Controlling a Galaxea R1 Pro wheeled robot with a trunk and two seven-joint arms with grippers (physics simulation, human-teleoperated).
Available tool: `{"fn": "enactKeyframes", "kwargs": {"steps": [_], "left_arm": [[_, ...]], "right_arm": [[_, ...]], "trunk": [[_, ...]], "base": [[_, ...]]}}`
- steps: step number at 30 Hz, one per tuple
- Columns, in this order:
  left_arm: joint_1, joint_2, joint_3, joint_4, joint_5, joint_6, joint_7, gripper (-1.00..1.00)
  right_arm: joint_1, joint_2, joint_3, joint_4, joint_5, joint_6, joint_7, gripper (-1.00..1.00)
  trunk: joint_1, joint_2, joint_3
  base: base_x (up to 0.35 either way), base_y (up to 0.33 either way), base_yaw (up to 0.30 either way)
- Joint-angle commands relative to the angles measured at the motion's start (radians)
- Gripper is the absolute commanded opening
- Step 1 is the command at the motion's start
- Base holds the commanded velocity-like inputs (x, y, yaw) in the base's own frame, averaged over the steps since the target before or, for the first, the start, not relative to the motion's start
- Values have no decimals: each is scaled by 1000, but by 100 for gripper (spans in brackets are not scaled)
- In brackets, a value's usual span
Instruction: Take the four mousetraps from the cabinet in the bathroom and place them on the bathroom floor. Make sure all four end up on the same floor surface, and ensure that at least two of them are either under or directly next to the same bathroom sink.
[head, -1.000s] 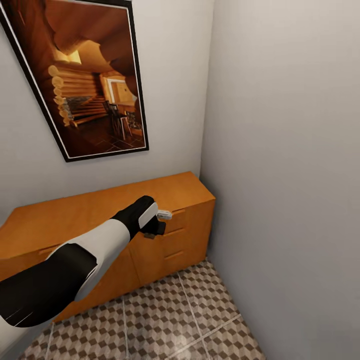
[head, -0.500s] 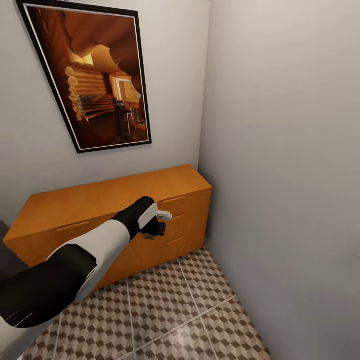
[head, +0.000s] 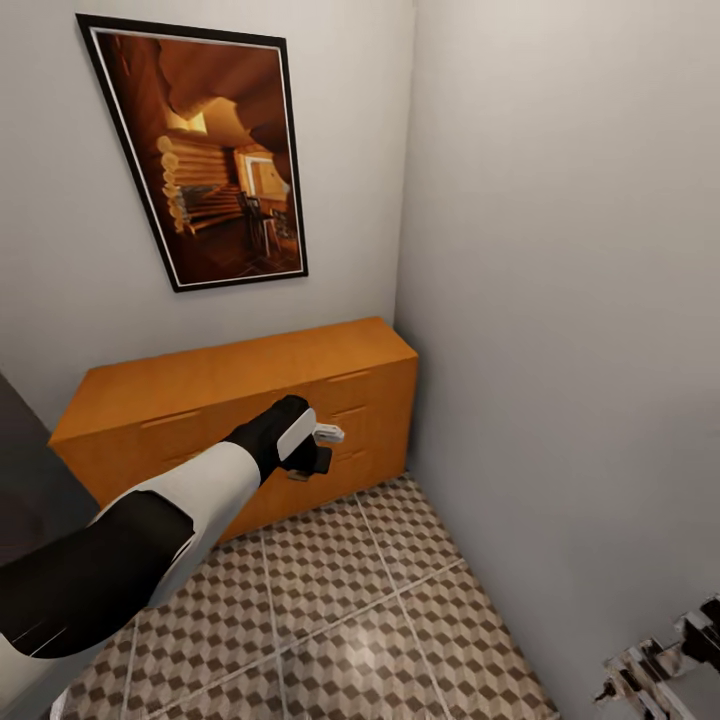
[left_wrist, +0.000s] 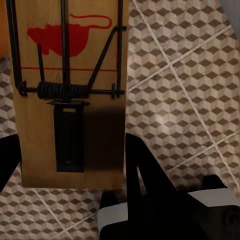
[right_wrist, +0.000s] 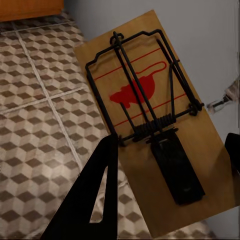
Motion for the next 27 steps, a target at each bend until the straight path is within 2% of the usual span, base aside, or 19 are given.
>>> {"fn": "enactKeyframes", "kwargs": {"steps": [1, 16, 21, 23, 25, 27], "left_arm": [[-1, 0, -5, -1, 7, 3, 6, -100], [1, 0, -5, -1, 6, 2, 5, -100], [16, 0, -5, -1, 6, -2, 5, -100], [48, 0, -5, -1, 4, -8, 7, -100], [85, 0, -5, -1, 3, -51, 7, -100], [139, 0, -6, 2, 1, -153, 8, -100]], "right_arm": [[-1, 0, 1, 1, 9, -1, -10, -100], [-1, 2, 1, 1, 9, -1, -10, -100], [-1, 2, 1, 1, 9, -1, -10, -100], [-1, 2, 1, 1, 9, -1, -10, -100], [-1, 2, 1, 1, 9, -1, -10, -100], [-1, 1, -1, 0, 9, -1, -10, -100]], "trunk": [[0, -2, -2], [0, -2, -2], [0, -2, -2], [0, -2, -2], [0, -2, -2], [0, -2, -2]], "base": [[-343, 0, 0], [-328, 0, 0], [-90, 0, 0], [-11, 0, 0], [-4, 0, 0], [-2, 0, 0]]}}
